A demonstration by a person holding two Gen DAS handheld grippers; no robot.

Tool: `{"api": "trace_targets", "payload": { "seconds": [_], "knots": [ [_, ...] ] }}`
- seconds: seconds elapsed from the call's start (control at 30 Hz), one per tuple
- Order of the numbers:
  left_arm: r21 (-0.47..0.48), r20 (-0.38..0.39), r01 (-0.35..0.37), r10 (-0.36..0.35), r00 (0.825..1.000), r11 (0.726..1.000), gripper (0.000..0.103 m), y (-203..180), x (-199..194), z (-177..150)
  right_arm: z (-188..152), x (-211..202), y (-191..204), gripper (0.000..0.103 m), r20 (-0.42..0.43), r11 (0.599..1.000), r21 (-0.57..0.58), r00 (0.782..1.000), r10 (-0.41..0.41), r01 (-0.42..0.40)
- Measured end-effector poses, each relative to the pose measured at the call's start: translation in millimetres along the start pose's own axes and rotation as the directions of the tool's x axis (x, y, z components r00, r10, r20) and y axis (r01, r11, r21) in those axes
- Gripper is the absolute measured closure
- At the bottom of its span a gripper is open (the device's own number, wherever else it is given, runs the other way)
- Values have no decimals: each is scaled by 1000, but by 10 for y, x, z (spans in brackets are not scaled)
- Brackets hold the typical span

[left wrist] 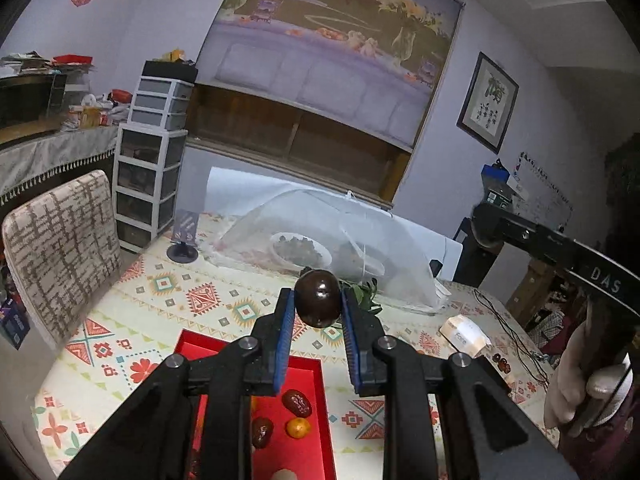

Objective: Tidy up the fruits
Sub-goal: 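Lift both dark plums toward the red tray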

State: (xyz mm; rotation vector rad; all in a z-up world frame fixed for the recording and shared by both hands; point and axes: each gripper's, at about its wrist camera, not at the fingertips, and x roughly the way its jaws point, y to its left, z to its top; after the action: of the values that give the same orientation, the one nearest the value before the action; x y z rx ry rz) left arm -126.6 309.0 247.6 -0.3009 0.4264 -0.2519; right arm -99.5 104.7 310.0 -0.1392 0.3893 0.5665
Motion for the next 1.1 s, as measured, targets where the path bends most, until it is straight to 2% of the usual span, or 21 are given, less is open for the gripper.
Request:
{"api": "trace_targets", "payload": {
  "seconds": [0.1, 0.3, 0.47, 0.53, 0.6, 0.67, 0.73, 0.83, 0.9, 0.97, 1.03, 1.1],
  "knots": [
    [9, 19, 12, -12, 1000, 1000, 81, -65, -45, 125, 62, -148, -294, 74, 18, 998, 54, 999, -38, 37],
    [54, 58, 5, -8, 998, 999, 81, -272, -385, 531, 637, -520, -769, 74, 91, 985, 161, 993, -72, 57],
    [128, 105, -91, 78, 991, 988, 81, -445, -714, 1058, 1178, -737, -919, 74, 141, 981, 185, 986, -88, 61],
    [158, 133, -151, 131, 982, 976, 81, -487, -794, 1276, 1375, -770, -909, 74, 145, 982, 177, 985, -97, 71],
    [174, 139, -190, 167, 976, 966, 81, -478, -781, 1399, 1561, -779, -857, 73, 136, 984, 162, 986, -100, 77],
    [182, 133, -215, 193, 972, 959, 81, -417, -685, 1410, 1566, -727, -786, 73, 106, 988, 139, 991, -78, 63],
    [187, 102, -230, 214, 971, 955, 81, -292, -481, 1260, 1423, -608, -727, 73, 76, 992, 124, 997, -33, 24],
    [150, 8, -206, 207, 978, 967, 81, 5, -66, 828, 870, -246, -623, 73, -24, 990, 123, 997, 71, -67],
    [118, -69, -202, 211, 975, 972, 81, 243, 259, 465, 309, 89, -549, 73, -114, 979, 148, 981, 156, -139],
    [80, -146, -193, 203, 968, 978, 81, 457, 564, 129, -311, 469, -488, 73, -211, 964, 192, 951, 226, -187],
    [50, -216, -207, 213, 953, 977, 81, 680, 856, -197, -790, 768, -462, 73, -279, 949, 238, 921, 272, -208],
    [17, -264, -224, 220, 939, 974, 81, 875, 1082, -423, -1319, 1126, -458, 74, -352, 924, 312, 876, 329, -222]
  ]
}}
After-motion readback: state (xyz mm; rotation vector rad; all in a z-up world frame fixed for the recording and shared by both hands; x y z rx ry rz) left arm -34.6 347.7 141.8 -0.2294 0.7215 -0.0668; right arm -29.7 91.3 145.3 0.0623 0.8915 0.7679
